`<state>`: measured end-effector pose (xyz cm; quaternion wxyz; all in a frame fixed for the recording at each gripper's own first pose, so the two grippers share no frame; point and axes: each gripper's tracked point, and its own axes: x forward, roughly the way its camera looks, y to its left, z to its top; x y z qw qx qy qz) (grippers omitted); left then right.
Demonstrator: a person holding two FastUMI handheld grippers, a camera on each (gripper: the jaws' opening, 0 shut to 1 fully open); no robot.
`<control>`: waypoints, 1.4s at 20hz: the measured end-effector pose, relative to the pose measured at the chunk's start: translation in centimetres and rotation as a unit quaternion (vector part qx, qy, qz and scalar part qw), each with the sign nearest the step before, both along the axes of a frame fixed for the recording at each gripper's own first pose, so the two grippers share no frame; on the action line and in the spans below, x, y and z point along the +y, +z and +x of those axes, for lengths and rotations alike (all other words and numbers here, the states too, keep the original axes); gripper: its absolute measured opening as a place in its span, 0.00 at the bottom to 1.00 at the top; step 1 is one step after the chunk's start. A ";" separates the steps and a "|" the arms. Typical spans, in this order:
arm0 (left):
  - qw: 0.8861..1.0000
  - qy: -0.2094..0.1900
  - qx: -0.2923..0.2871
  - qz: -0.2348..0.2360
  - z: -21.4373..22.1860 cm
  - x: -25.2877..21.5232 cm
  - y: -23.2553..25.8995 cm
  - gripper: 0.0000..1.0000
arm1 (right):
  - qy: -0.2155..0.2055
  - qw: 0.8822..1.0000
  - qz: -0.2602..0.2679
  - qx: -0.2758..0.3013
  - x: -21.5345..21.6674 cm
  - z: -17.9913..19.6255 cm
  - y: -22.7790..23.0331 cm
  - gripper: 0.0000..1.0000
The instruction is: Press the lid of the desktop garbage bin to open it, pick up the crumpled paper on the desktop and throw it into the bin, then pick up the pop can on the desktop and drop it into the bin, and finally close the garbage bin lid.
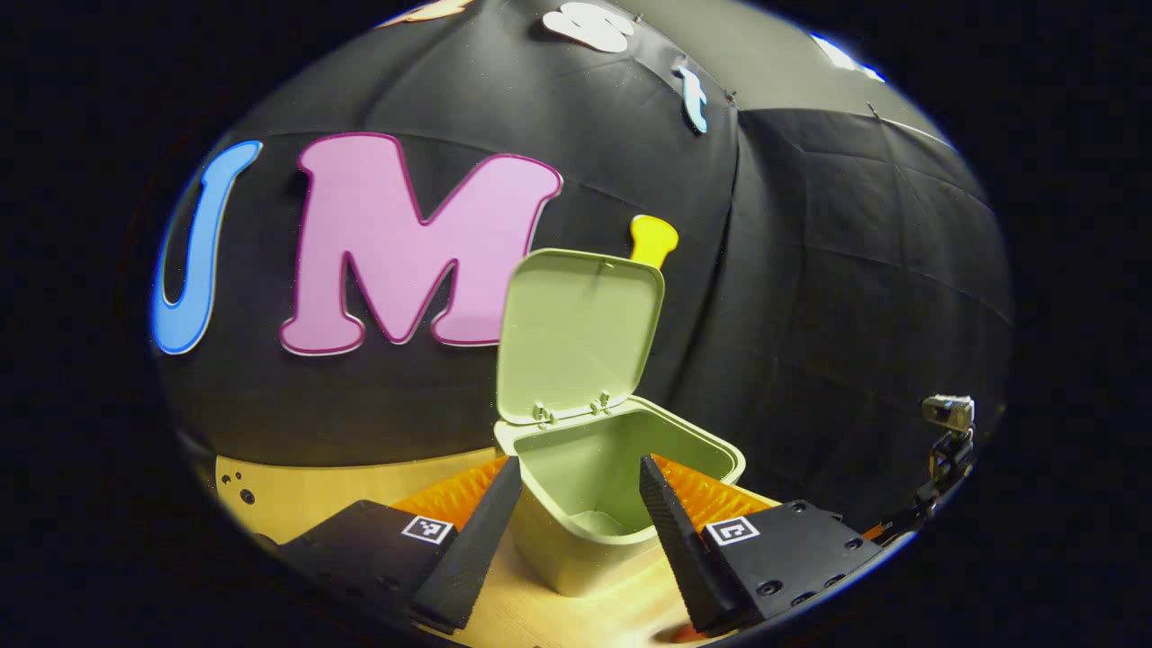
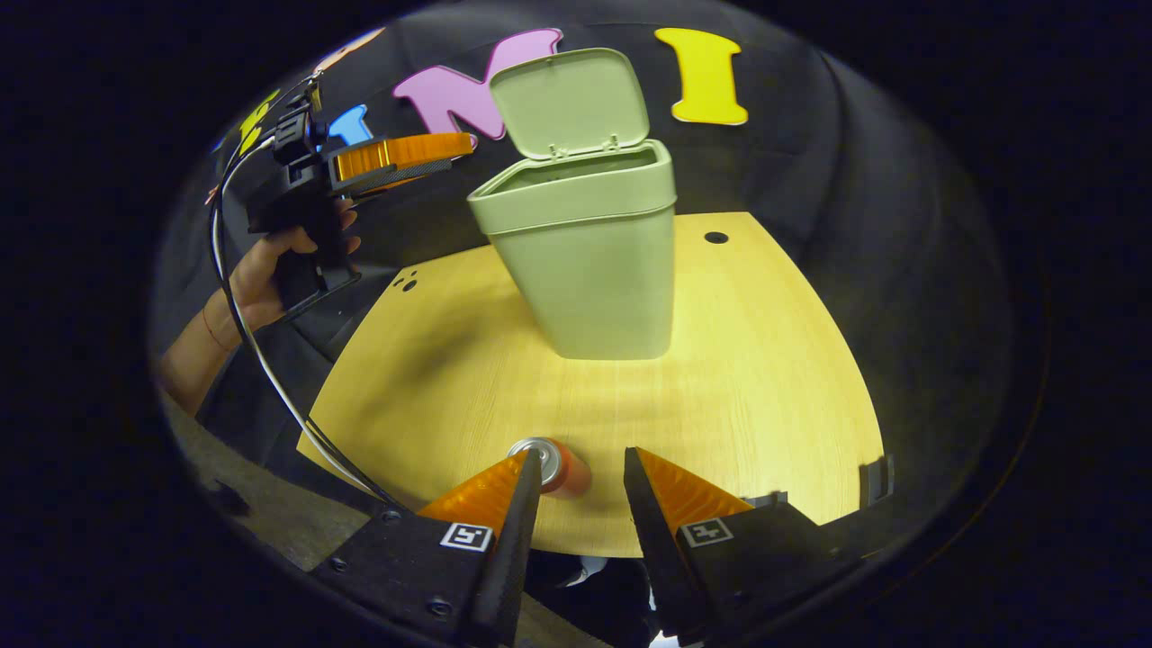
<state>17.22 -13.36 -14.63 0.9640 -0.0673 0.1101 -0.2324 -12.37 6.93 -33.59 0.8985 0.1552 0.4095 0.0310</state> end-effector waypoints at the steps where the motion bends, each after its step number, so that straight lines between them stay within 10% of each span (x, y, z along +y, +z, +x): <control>1: 1.000 0.009 -0.002 0.001 -0.6 0.9 0.0 0.87 | 0.015 1.000 0.000 0.000 0.6 0.3 -0.2 0.58; 7: 0.999 0.047 0.007 0.007 -4.4 4.2 -0.2 0.87 | 0.088 0.996 -0.005 0.011 3.4 1.6 -1.3 0.82; 28: 0.988 0.141 0.061 0.029 -11.0 11.5 -4.4 0.87 | 0.263 0.954 -0.121 0.084 5.7 2.0 -10.5 0.83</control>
